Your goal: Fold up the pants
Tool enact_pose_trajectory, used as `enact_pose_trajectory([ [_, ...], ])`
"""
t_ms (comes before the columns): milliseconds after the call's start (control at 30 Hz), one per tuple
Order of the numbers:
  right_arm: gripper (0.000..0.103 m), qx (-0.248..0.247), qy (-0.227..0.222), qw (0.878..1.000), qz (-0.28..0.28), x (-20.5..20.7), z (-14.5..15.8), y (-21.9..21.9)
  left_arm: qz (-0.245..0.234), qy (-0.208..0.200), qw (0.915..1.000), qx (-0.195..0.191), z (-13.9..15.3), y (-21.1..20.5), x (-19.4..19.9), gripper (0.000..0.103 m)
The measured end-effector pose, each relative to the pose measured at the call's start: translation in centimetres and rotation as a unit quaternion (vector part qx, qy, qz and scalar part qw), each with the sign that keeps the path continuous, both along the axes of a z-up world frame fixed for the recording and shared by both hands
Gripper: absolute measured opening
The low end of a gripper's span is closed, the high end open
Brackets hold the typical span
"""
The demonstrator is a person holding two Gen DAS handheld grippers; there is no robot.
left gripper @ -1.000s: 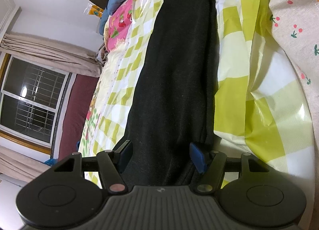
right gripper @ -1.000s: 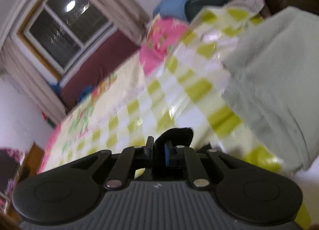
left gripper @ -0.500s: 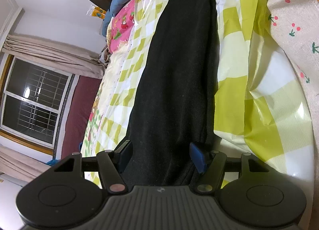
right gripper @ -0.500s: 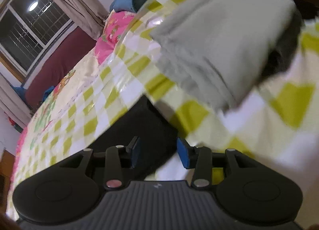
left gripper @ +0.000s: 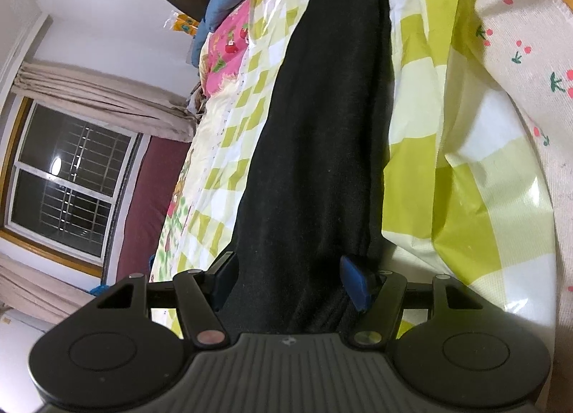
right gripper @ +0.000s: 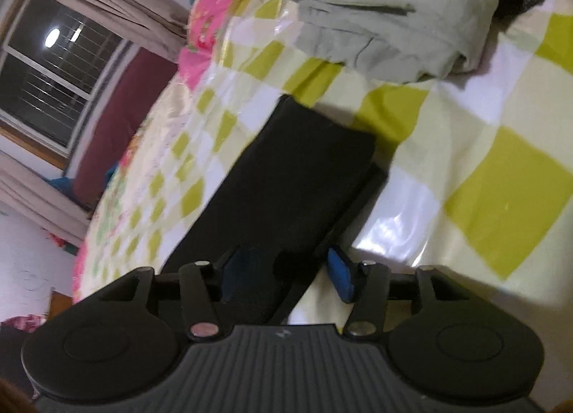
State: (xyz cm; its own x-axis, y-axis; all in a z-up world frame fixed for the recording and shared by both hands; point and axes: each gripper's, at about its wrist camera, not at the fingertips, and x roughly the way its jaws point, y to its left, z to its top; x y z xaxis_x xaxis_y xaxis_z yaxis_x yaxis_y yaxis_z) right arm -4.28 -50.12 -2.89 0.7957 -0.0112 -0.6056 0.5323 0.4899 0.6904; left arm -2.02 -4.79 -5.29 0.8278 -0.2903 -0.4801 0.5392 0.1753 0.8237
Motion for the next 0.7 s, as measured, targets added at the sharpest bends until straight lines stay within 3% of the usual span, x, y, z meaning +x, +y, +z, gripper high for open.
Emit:
enact_pose_trajectory([
  [67, 0.067, 0.003, -0.004, 1.000, -0.005, 0.7, -0.5, 0.1, 0.002, 0.001, 1.0000, -0.006, 0.0, -0.1, 0.1, 0.076],
  [167, 0.068, -0.001, -0.014, 0.999, -0.029, 2.3, -1.2, 0.0, 0.008, 0.002, 0.9999, -0.008, 0.1, -0.3, 0.1, 0.076],
  [200, 0.055, 0.007, -0.019, 0.999, -0.044, 2.7, -1.6, -0.1, 0.009, 0.002, 0.9999, -0.008, 0.2, -0.3, 0.1, 0.076],
  [233, 0.026, 0.023, -0.022, 0.998, -0.051, 2.9, -1.9, -0.3, 0.010, 0.003, 0.9999, -0.007, 0.2, -0.3, 0.1, 0.076],
  [267, 0.011, 0.051, -0.032, 0.997, -0.055, 3.0, -2.4, -0.6, 0.011, 0.003, 0.9999, -0.007, 0.3, -0.4, 0.1, 0.076],
  [333, 0.011, 0.085, -0.059, 0.992, -0.072, 2.2, -2.6, -1.1, 0.014, 0.005, 0.9999, -0.007, 0.4, -0.6, 0.1, 0.076],
  [467, 0.010, 0.067, -0.098, 0.989, -0.090, -0.9, -0.7, -2.0, 0.018, 0.025, 0.9992, -0.027, 1.2, -0.9, 0.1, 0.076],
  [533, 0.006, 0.030, -0.070, 0.991, -0.108, -1.9, -0.4, -2.8, 0.025, 0.038, 0.9983, -0.036, 1.2, -1.2, 0.2, 0.076],
  [600, 0.006, 0.044, -0.038, 0.991, -0.118, -2.0, -1.5, -3.8, 0.031, 0.044, 0.9977, -0.042, 1.0, -1.4, 0.2, 0.076],
  [700, 0.012, 0.048, -0.045, 0.994, -0.091, -1.9, -1.6, -3.4, 0.034, 0.046, 0.9971, -0.051, 1.5, -1.1, 0.1, 0.077],
])
